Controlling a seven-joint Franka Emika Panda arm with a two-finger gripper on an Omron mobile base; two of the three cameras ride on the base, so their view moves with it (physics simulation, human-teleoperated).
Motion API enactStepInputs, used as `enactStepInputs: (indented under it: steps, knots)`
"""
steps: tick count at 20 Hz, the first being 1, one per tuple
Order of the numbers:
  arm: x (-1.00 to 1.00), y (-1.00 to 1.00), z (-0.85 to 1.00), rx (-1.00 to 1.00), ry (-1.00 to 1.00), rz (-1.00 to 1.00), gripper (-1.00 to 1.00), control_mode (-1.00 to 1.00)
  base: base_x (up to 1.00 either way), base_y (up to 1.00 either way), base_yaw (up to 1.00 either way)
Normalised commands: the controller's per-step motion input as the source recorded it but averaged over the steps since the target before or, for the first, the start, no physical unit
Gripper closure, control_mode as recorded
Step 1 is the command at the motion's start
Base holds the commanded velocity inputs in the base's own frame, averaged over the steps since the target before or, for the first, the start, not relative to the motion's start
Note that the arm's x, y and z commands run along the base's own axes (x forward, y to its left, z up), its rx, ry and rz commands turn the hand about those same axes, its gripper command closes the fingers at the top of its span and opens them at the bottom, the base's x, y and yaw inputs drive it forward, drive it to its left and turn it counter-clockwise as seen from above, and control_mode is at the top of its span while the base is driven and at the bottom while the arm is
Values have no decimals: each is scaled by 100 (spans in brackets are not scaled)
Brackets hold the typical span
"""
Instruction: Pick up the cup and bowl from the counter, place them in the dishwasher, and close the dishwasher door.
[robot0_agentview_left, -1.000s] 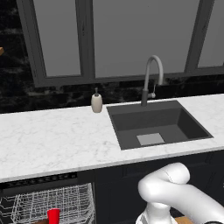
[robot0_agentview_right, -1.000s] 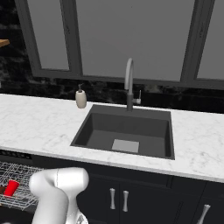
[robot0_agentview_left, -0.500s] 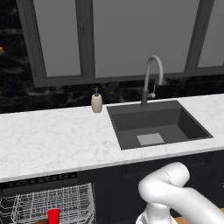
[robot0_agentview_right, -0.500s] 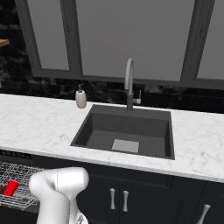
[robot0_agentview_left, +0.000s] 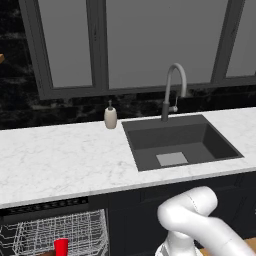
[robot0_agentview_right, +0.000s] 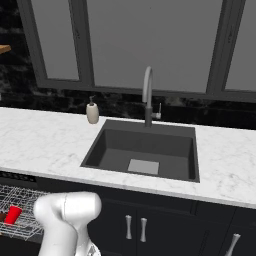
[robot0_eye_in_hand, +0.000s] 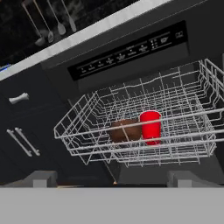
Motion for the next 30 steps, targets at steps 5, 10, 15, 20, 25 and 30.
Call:
enactStepInputs:
  steps: [5,10,15,20,25,30]
  knots:
    - [-1,0,-62,0,-6,-14,-100,-100,0,0,0]
    - [0,11,-45,-1,-10,-9,-100,-100,0,0,0]
    - [2,14,-42,0,-13,-1,-100,-100,0,0,0]
    - [20,33,-63,0,-9,-3,-100,-100,0,0,0]
    - [4,71,-70,0,-3,-1,-100,-100,0,0,0]
    - [0,73,-59,0,-1,0,-100,-100,0,0,0]
